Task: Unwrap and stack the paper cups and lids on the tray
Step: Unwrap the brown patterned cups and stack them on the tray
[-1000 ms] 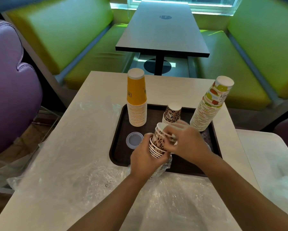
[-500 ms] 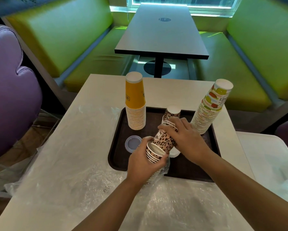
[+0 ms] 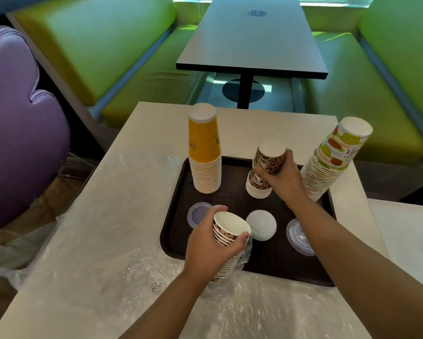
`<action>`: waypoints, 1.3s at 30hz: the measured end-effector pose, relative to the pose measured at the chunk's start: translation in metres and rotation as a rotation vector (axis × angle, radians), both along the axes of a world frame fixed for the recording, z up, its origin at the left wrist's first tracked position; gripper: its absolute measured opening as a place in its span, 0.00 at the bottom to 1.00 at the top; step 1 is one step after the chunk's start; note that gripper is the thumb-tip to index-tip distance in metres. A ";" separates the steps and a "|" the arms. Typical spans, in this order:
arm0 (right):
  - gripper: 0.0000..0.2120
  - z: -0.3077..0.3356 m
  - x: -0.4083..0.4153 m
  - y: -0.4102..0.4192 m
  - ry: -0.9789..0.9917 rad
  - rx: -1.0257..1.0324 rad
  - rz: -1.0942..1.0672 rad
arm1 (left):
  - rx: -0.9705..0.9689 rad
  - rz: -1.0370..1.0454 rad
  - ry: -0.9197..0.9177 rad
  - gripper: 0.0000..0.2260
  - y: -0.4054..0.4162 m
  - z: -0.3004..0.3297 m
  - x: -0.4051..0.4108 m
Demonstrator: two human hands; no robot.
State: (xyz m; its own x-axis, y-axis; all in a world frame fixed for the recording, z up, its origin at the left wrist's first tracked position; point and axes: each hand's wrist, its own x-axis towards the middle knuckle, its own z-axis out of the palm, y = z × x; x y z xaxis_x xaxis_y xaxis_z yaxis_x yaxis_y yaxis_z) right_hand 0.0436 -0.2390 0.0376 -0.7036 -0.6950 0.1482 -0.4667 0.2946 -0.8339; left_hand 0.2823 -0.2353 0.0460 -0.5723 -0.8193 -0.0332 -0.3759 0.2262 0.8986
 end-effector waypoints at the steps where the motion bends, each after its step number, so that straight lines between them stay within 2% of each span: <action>1: 0.38 -0.006 -0.001 -0.002 -0.023 0.018 -0.006 | 0.006 0.002 -0.002 0.27 -0.001 0.000 0.000; 9: 0.39 -0.044 -0.002 -0.004 -0.101 0.115 -0.043 | 0.047 0.010 -0.020 0.26 -0.006 -0.002 -0.003; 17: 0.40 -0.048 0.003 -0.003 -0.128 0.157 -0.065 | 0.041 0.006 -0.030 0.26 -0.006 -0.002 -0.003; 20: 0.46 -0.038 0.021 0.006 -0.129 0.086 -0.152 | 0.022 0.009 -0.030 0.28 -0.005 -0.001 -0.002; 22: 0.44 -0.020 0.041 0.019 0.012 -0.027 -0.160 | 0.001 0.010 -0.022 0.28 -0.003 0.000 -0.001; 24: 0.36 0.003 0.062 0.036 0.105 -0.128 -0.039 | -0.009 0.007 -0.007 0.29 -0.001 -0.002 0.001; 25: 0.32 0.016 0.071 0.043 0.079 -0.119 0.081 | -0.015 0.005 -0.001 0.30 -0.001 -0.003 0.002; 26: 0.31 0.029 0.077 0.050 0.018 -0.045 0.230 | -0.020 0.000 0.003 0.30 0.000 -0.003 0.003; 28: 0.34 0.047 0.086 0.061 -0.051 0.256 0.533 | -0.040 -0.015 0.005 0.29 0.002 -0.001 0.004; 30: 0.36 0.050 0.090 0.067 0.009 0.440 0.673 | -0.078 -0.022 0.006 0.29 0.004 -0.002 0.004; 39: 0.30 0.048 0.104 0.076 0.075 0.429 0.644 | -0.146 -0.030 0.014 0.31 0.022 -0.010 0.013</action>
